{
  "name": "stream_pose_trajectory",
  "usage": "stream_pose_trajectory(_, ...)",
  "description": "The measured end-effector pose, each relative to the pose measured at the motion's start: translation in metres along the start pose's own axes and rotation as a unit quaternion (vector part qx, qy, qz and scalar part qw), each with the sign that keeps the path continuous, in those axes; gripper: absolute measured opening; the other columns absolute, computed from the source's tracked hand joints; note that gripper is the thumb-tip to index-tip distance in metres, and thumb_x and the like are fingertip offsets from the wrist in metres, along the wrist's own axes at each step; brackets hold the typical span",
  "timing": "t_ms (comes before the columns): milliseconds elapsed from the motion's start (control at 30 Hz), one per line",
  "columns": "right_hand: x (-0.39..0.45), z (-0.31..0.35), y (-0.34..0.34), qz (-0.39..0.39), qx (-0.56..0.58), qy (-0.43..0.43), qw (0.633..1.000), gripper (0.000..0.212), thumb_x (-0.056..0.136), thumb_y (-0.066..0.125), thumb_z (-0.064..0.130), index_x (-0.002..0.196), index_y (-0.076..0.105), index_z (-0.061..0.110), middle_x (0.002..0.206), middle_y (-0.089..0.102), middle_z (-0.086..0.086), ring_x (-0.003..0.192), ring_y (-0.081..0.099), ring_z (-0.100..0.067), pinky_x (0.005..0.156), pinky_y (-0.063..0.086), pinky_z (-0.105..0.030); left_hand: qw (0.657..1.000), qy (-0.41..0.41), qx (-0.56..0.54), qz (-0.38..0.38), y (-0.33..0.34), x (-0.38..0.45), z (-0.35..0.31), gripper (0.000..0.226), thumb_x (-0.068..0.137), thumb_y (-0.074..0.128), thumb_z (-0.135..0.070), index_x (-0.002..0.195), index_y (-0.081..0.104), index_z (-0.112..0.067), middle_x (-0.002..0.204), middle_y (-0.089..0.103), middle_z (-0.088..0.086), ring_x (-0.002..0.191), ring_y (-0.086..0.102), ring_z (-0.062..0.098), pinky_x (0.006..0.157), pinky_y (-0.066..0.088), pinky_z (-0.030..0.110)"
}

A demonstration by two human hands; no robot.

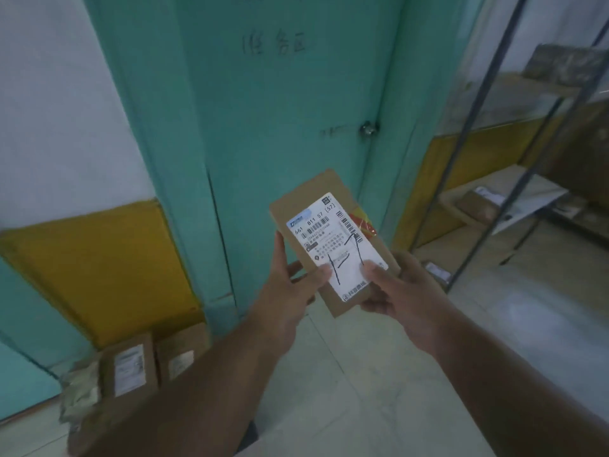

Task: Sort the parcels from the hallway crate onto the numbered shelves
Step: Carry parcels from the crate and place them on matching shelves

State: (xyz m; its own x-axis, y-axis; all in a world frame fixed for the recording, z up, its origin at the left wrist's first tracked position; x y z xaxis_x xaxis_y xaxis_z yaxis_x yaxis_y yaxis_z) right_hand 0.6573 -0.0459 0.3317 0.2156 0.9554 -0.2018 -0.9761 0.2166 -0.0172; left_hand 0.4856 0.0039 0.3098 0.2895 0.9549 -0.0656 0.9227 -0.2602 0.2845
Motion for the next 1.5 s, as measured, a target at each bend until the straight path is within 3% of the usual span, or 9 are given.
stream_pose_trajectory(100,0.003,0.0,-0.059,-0.038,0.007,0.002,0.999,0.04,0.088,0.072,0.032,0.122,0.054,0.019,0.104,0.076,-0.002,0.097,0.073,-0.024,0.086,0.059,-0.045,0.997,-0.037,-0.004,0.067,0.075,0.011,0.026,0.101,0.067,0.086,-0.029,0.145,0.028,-0.057,0.125,0.07,-0.007,0.111,0.07,0.023,0.085,0.06,0.046)
stream_pose_trajectory(167,0.01,0.002,-0.098,-0.06,-0.052,0.005,0.997,0.04,0.086,0.073,0.042,0.119,0.057,0.027,0.105,0.074,0.004,0.095,0.072,-0.017,0.083,0.059,-0.041,0.995,-0.046,-0.006,0.085,0.108,0.026,0.036,0.097,0.065,0.085,-0.027,0.142,0.033,-0.056,0.124,0.07,-0.008,0.11,0.07,0.024,0.087,0.059,0.05)
stream_pose_trajectory(267,0.029,0.011,-0.153,-0.07,-0.126,0.005,0.99,0.047,0.077,0.077,0.056,0.115,0.061,0.033,0.109,0.073,0.009,0.093,0.073,-0.012,0.08,0.059,-0.038,0.993,-0.049,-0.015,0.108,0.152,0.06,0.045,0.09,0.068,0.084,-0.016,0.137,0.042,-0.055,0.122,0.072,-0.006,0.108,0.071,0.023,0.082,0.061,0.043)
stream_pose_trajectory(367,0.05,0.026,-0.206,-0.092,-0.108,0.0,0.99,0.047,0.083,0.078,0.037,0.122,0.055,0.027,0.105,0.074,0.004,0.085,0.075,-0.015,0.075,0.062,-0.037,0.988,-0.056,-0.004,0.147,0.2,0.096,0.058,0.087,0.072,0.081,-0.006,0.139,0.045,-0.048,0.119,0.073,-0.005,0.109,0.071,0.024,0.086,0.06,0.045)
stream_pose_trajectory(467,0.068,0.055,-0.262,-0.143,-0.109,-0.018,0.984,0.061,0.084,0.078,0.028,0.135,0.044,0.034,0.112,0.068,-0.002,0.082,0.075,-0.017,0.066,0.063,-0.038,0.976,-0.065,0.015,0.206,0.255,0.13,0.074,0.095,0.064,0.086,-0.011,0.142,0.044,-0.043,0.122,0.072,0.001,0.113,0.069,0.028,0.092,0.057,0.05)
stream_pose_trajectory(633,0.074,0.107,-0.384,-0.257,-0.112,-0.055,0.958,0.096,0.077,0.082,0.017,0.147,0.024,0.049,0.123,0.059,-0.006,0.084,0.075,-0.02,0.064,0.062,-0.039,0.943,-0.08,0.033,0.322,0.372,0.174,0.088,0.077,0.058,0.091,-0.021,0.11,0.059,-0.069,0.125,0.07,-0.004,0.115,0.068,0.024,0.091,0.058,0.048)
stream_pose_trajectory(900,0.04,0.081,-0.567,-0.393,-0.123,-0.034,0.911,0.078,0.074,0.084,0.012,0.136,0.042,0.034,0.116,0.061,-0.003,0.087,0.072,-0.019,0.067,0.063,-0.039,0.89,-0.114,0.085,0.432,0.554,0.204,0.158,0.081,0.074,0.086,-0.01,0.128,0.054,-0.06,0.127,0.069,-0.002,0.114,0.068,0.023,0.089,0.059,0.049)
stream_pose_trajectory(1267,0.1,0.058,-0.795,-0.398,-0.129,-0.015,0.908,0.076,0.072,0.087,0.012,0.131,0.045,0.034,0.109,0.06,0.005,0.076,0.073,-0.011,0.062,0.062,-0.034,0.892,-0.09,0.147,0.419,0.748,0.266,0.23,0.077,0.083,0.081,-0.014,0.132,0.046,-0.063,0.135,0.06,-0.015,0.122,0.059,0.013,0.093,0.058,0.043)
stream_pose_trajectory(1500,0.209,0.054,-0.896,-0.381,-0.127,-0.012,0.916,0.07,0.075,0.085,0.011,0.128,0.044,0.034,0.106,0.06,0.009,0.065,0.067,0.009,0.046,0.049,-0.012,0.897,-0.063,0.191,0.394,0.827,0.373,0.263,0.066,0.089,0.075,-0.024,0.137,0.044,-0.056,0.127,0.064,-0.026,0.12,0.062,0.007,0.087,0.058,0.024)
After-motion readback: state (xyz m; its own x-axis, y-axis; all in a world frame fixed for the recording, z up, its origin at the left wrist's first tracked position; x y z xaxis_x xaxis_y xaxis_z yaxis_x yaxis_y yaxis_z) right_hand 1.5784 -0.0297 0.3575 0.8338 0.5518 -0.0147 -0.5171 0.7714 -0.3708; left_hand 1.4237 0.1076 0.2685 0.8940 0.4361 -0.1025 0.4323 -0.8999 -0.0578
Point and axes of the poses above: each hand's wrist, its own x-axis towards the middle knuckle, its own y-axis out of the palm, z = x × y, the point moved 9 cm from there along x, towards the middle knuckle
